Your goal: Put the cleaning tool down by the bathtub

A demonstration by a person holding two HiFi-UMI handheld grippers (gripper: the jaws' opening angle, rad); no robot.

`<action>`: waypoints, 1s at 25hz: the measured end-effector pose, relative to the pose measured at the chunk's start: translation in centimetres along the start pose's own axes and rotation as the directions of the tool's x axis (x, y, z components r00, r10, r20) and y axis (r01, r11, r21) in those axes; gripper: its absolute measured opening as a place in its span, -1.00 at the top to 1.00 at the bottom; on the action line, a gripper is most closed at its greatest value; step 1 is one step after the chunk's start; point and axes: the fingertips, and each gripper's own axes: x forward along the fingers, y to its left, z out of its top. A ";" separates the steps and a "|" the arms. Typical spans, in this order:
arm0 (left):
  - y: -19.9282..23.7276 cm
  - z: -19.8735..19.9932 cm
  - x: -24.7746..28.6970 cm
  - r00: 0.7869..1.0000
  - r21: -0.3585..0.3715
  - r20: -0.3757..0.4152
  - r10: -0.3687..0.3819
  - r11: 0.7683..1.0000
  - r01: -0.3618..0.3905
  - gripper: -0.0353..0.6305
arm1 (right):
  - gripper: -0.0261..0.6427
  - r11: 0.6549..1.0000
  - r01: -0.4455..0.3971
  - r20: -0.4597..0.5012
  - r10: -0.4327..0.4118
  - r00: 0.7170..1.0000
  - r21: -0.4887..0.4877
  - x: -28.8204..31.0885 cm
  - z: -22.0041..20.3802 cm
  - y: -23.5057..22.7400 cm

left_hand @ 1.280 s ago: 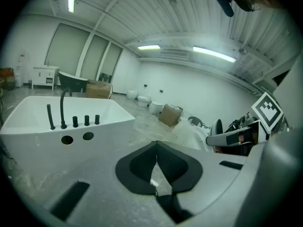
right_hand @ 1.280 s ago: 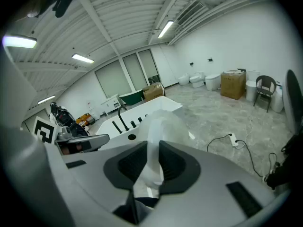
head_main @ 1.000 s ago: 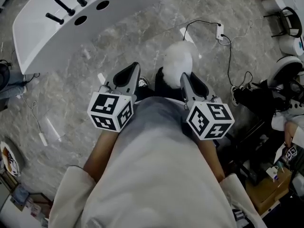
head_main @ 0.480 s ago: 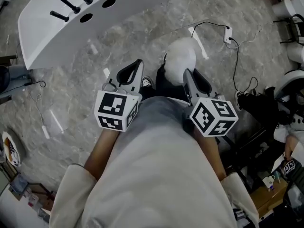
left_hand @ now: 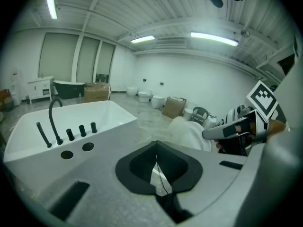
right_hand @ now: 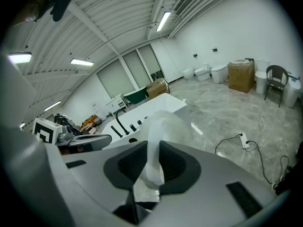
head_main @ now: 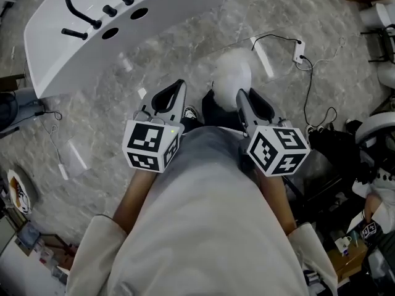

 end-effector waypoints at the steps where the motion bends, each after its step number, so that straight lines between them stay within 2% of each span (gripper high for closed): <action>1: -0.1 0.4 0.8 1.000 0.001 -0.005 -0.006 1.000 0.006 0.88 | 0.71 1.000 -0.002 0.003 0.002 1.000 0.002 0.3 0.6 -0.6; 6: -0.2 2.8 5.1 1.000 0.007 -0.026 -0.016 1.000 0.016 0.88 | 0.71 1.000 -0.015 -0.014 0.015 1.000 -0.009 2.2 3.4 -3.3; 12: 0.0 5.7 8.5 1.000 -0.002 -0.029 -0.007 1.000 0.007 0.88 | 0.71 0.997 -0.043 0.018 0.042 0.999 0.060 4.0 6.8 -6.8; 18: 0.3 8.1 11.2 0.999 -0.049 -0.005 0.036 0.998 -0.036 0.88 | 0.71 0.999 -0.047 0.032 0.046 0.998 0.028 5.6 10.1 -10.2; 25: 0.8 10.6 13.7 0.994 -0.088 0.043 0.097 0.992 -0.093 0.88 | 0.71 0.994 -0.106 0.050 0.107 0.993 -0.022 7.2 13.5 -11.7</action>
